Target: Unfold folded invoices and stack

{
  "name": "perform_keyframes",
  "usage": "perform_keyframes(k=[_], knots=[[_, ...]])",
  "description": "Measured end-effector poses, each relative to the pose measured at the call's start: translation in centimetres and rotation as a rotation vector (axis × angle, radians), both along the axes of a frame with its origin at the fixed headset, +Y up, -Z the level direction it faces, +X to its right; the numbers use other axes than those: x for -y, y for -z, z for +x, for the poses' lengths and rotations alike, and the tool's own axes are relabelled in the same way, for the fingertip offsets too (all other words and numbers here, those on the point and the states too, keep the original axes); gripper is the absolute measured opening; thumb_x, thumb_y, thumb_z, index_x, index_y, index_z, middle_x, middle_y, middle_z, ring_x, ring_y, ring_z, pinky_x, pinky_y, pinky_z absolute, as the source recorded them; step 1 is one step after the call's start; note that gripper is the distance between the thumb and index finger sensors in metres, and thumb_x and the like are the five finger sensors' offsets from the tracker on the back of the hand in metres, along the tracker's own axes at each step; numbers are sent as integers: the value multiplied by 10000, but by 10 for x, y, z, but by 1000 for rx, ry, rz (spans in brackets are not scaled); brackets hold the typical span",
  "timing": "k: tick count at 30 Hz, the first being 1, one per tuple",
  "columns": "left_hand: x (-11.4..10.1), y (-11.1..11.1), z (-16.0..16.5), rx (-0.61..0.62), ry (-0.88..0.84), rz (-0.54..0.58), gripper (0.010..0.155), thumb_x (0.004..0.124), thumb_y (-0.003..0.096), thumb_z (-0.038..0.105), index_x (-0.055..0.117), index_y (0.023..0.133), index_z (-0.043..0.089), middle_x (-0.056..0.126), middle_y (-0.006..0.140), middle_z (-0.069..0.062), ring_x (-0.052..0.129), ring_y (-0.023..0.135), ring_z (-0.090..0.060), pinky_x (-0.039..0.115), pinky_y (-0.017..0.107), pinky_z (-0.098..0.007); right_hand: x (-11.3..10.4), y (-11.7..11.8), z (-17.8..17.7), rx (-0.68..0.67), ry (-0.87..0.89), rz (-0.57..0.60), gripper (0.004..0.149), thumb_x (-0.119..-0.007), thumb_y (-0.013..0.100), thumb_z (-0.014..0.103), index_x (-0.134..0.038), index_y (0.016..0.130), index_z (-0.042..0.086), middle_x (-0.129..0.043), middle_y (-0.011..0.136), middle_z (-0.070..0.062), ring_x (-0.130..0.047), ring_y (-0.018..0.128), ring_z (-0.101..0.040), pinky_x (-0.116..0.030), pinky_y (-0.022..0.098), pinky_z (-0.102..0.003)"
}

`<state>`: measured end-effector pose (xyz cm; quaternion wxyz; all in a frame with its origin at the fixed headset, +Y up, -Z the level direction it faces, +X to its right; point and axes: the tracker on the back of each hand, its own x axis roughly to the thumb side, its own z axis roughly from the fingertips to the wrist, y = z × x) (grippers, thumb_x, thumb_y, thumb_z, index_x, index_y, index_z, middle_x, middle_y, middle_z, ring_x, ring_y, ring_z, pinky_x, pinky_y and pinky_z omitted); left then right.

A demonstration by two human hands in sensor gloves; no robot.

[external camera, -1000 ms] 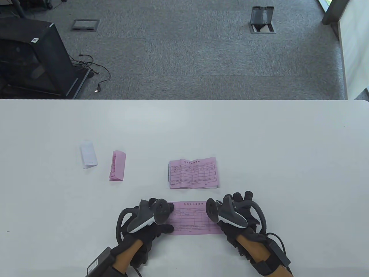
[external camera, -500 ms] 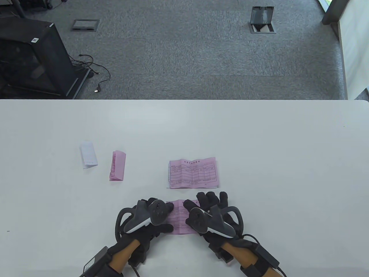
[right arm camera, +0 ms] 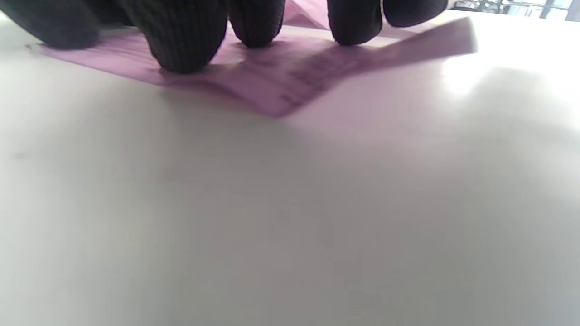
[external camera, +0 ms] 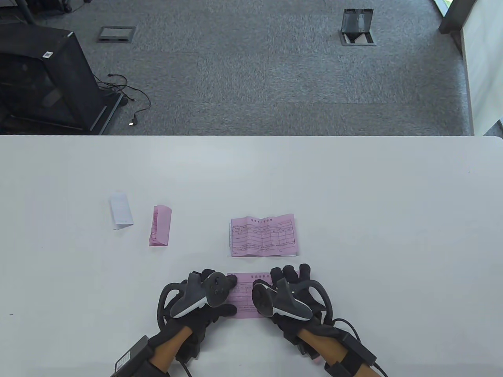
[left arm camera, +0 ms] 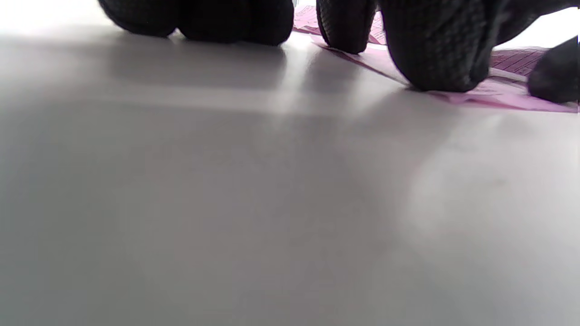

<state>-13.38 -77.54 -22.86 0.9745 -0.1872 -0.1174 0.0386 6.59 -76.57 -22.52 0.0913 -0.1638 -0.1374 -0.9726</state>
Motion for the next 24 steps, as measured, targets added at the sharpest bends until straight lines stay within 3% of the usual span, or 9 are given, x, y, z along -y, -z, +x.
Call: perform_keyframes(k=[5, 18, 21, 24], knots=[[0, 0, 0, 1, 4, -2, 760, 809, 414, 594, 501, 1093, 445, 521, 1075, -131, 593, 869, -356, 532, 708, -564, -3, 6, 21, 85, -77, -75, 660, -702, 459, 560, -440, 1050, 428, -488, 1127, -146, -485, 1002, -449, -293, 680, -772], [1, -1, 0, -7, 4, 9, 766, 802, 417, 599, 491, 1098, 438, 517, 1080, -111, 588, 877, -352, 527, 715, -560, -3, 12, 46, 148, -69, -77, 650, -723, 447, 542, -479, 1025, 372, -544, 1088, -145, -562, 968, -429, -323, 683, -758], [1, -1, 0, -10, 3, 8, 767, 800, 422, 597, 486, 1102, 430, 515, 1079, -111, 586, 877, -350, 526, 716, -558, -4, 15, 55, 163, 13, -124, 684, -701, 446, 567, -456, 1046, 348, -521, 1080, -159, -574, 954, -423, -344, 685, -743], [1, -2, 0, -9, 3, 10, 768, 799, 426, 593, 485, 1105, 419, 513, 1082, -112, 584, 882, -351, 525, 718, -558, -7, 20, 70, 265, 139, -146, 741, -648, 454, 590, -462, 1074, 229, -552, 1067, -162, -597, 937, -431, -362, 687, -733]])
